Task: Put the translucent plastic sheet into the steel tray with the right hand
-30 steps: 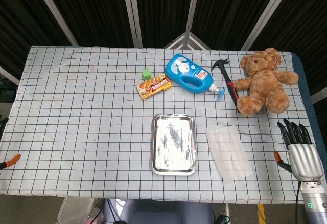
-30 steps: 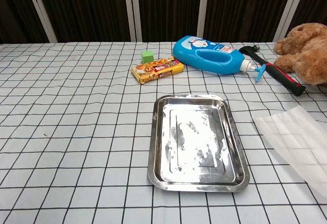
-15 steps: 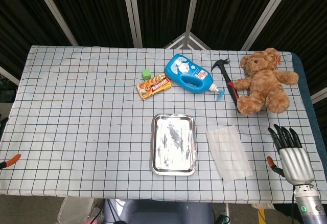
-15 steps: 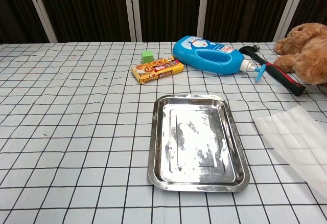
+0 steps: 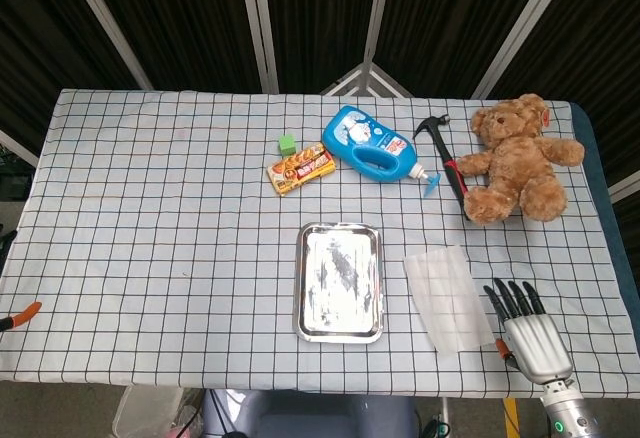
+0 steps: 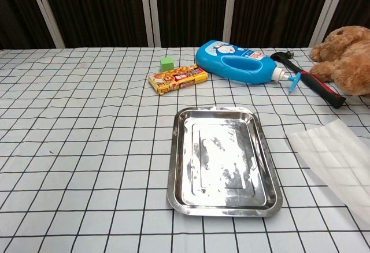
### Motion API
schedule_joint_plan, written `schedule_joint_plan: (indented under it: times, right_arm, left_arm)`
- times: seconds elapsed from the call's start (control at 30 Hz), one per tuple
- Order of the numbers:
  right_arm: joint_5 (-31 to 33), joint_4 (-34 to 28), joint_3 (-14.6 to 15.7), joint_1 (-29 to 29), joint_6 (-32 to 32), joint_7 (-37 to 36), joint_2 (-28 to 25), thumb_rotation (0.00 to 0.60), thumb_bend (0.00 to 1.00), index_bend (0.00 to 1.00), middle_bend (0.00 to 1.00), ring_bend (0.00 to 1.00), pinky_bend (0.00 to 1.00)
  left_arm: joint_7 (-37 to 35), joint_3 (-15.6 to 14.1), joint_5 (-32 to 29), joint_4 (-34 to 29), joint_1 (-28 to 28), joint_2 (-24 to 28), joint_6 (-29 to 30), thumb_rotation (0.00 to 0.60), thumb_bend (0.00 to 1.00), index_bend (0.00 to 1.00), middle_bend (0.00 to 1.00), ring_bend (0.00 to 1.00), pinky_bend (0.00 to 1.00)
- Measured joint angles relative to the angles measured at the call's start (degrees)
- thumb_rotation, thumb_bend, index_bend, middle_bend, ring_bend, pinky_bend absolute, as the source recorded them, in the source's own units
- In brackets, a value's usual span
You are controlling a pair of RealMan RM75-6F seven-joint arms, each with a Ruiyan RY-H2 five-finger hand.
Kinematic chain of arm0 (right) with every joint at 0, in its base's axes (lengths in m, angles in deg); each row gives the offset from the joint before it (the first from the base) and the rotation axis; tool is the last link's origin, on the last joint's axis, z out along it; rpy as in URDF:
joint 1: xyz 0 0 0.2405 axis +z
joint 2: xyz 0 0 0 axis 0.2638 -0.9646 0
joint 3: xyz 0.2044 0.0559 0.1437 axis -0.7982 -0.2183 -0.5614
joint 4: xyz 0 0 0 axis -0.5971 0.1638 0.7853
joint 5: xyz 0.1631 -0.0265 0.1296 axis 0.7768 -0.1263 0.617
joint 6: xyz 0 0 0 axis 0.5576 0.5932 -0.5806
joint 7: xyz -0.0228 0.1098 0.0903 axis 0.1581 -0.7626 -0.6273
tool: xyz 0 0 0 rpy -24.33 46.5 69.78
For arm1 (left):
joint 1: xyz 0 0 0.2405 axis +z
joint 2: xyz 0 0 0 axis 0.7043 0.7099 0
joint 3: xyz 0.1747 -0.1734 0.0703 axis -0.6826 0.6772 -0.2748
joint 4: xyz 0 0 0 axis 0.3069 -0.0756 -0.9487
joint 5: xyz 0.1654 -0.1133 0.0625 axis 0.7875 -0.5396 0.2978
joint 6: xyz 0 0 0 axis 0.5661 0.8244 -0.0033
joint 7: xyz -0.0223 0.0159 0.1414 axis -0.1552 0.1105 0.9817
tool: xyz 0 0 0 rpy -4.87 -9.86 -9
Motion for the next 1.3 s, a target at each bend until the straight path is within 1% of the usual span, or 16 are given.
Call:
schedule_joint_plan:
  times: [0.27,0.4,0.53,1.1,1.3]
  right_arm:
    - [1.9,4.0,0.3,-0.1,2.0,4.3,3.4,0.6,0.41,0.0,0.0,0.0,0.0]
    - [3.8,6.0,0.1,-0.2,2.9,6.9,4.6,0.6,0.41,0.0,0.0,0.0,0.0]
    - [5.3,7.2,-0.3,-0.4,3.5,7.9,5.7,0.6,0.41,0.0,0.0,0.0,0.0]
    - [7.1,11.6,-2.1,0.0,3.8,6.3,8.8,0.6,0.41,0.0,0.0,0.0,0.0]
    - [7.3,12.7,-2.2,0.4,4.2,6.2,9.9,0.6,0.41,0.0,0.0,0.0,0.0]
  left_arm:
    - [0.0,0.0,-0.1,0.0,0.0,0.0,-0.1,0.6,0.0,0.0,0.0,0.0,0.0]
    - [-0.1,0.0,-0.1,0.0,-0.1,0.0,-0.2,0.6,0.0,0.0,0.0,0.0,0.0]
    - [-0.1,0.0,0.0,0.0,-0.1,0.0,-0.2,0.6,0.0,0.0,0.0,0.0,0.0]
    - [0.0,0.1,-0.1,-0.1,0.0,-0.1,0.0,0.6,0.0,0.0,0.0,0.0,0.0]
    - [-0.1,0.1,-0.1,-0.1,-0.1,0.0,-0.2,0.6,0.0,0.0,0.0,0.0,0.0]
